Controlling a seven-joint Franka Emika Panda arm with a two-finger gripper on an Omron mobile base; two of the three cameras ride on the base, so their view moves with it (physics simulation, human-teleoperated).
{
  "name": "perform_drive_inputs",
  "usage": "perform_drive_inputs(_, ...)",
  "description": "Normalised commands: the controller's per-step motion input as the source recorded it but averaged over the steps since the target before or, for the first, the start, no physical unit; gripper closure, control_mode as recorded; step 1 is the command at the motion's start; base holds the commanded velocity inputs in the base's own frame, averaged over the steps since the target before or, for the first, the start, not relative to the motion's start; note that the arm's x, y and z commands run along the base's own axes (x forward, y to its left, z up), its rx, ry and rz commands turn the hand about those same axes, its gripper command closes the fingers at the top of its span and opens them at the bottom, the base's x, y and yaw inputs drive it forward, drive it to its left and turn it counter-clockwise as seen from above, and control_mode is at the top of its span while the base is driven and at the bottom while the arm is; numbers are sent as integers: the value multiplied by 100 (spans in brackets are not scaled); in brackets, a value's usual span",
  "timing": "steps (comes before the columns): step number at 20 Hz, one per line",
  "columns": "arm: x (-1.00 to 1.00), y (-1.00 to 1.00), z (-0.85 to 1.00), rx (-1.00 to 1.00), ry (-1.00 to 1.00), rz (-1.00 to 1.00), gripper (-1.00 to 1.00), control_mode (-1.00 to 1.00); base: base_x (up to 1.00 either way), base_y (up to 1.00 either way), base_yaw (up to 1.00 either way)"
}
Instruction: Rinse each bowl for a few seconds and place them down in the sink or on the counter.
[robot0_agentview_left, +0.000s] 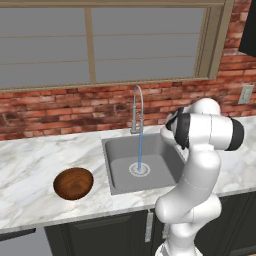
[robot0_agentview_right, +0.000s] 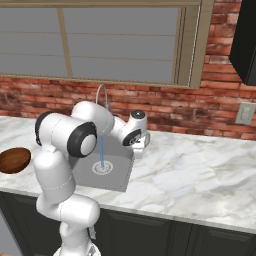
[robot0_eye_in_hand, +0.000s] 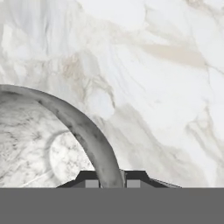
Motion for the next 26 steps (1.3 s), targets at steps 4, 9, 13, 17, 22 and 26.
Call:
perform_drive_inputs(4,3,-40,0,0,5,-13,100,-100,0,0,0)
perform_drive_inputs(9,0,-37,-4,0,5,-12,100,-100,0,0,0)
perform_drive_inputs(13,6,-17,-24,-1,3,-8,100,-100,0,0,0)
perform_drive_inputs(17,0,-7,-39,-1,3,-3,100,-100,0,0,0)
perform_drive_inputs(22,0,-9,-37,0,4,-1,-100,-100,0,0,0)
perform_drive_inputs(26,0,-16,16,0,-1,0,-100,-100,0,0,0)
